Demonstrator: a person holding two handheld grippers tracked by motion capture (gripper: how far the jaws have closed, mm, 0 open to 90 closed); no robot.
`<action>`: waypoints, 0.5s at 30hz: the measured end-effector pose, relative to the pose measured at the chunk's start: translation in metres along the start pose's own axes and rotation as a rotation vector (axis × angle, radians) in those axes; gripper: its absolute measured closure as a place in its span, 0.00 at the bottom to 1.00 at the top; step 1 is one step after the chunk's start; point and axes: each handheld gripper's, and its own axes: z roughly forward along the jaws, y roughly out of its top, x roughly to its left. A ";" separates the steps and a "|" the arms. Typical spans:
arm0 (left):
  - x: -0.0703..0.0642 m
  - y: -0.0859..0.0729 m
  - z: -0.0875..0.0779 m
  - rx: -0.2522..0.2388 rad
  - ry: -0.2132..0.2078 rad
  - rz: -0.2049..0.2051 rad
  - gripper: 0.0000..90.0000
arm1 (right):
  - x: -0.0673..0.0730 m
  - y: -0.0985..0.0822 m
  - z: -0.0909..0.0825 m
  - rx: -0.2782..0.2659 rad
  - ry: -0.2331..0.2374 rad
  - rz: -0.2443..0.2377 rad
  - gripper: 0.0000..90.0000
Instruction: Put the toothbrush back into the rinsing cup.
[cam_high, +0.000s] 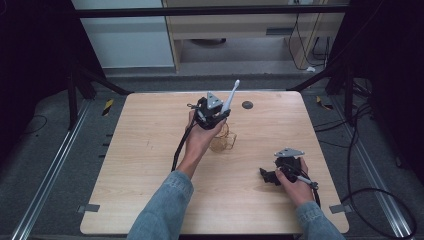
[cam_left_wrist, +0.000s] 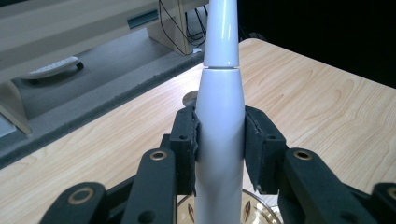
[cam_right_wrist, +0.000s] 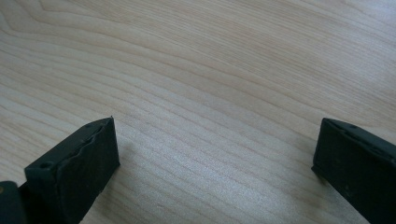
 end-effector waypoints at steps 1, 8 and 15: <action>0.000 -0.001 0.000 0.001 0.001 0.001 0.74 | 0.000 0.000 0.000 0.000 0.000 0.000 0.00; 0.001 -0.005 0.000 -0.003 -0.006 -0.007 0.74 | 0.000 0.000 0.000 0.000 0.000 0.000 0.00; 0.000 -0.009 0.000 -0.003 -0.008 -0.006 0.74 | 0.000 0.000 0.000 0.001 0.000 -0.002 0.00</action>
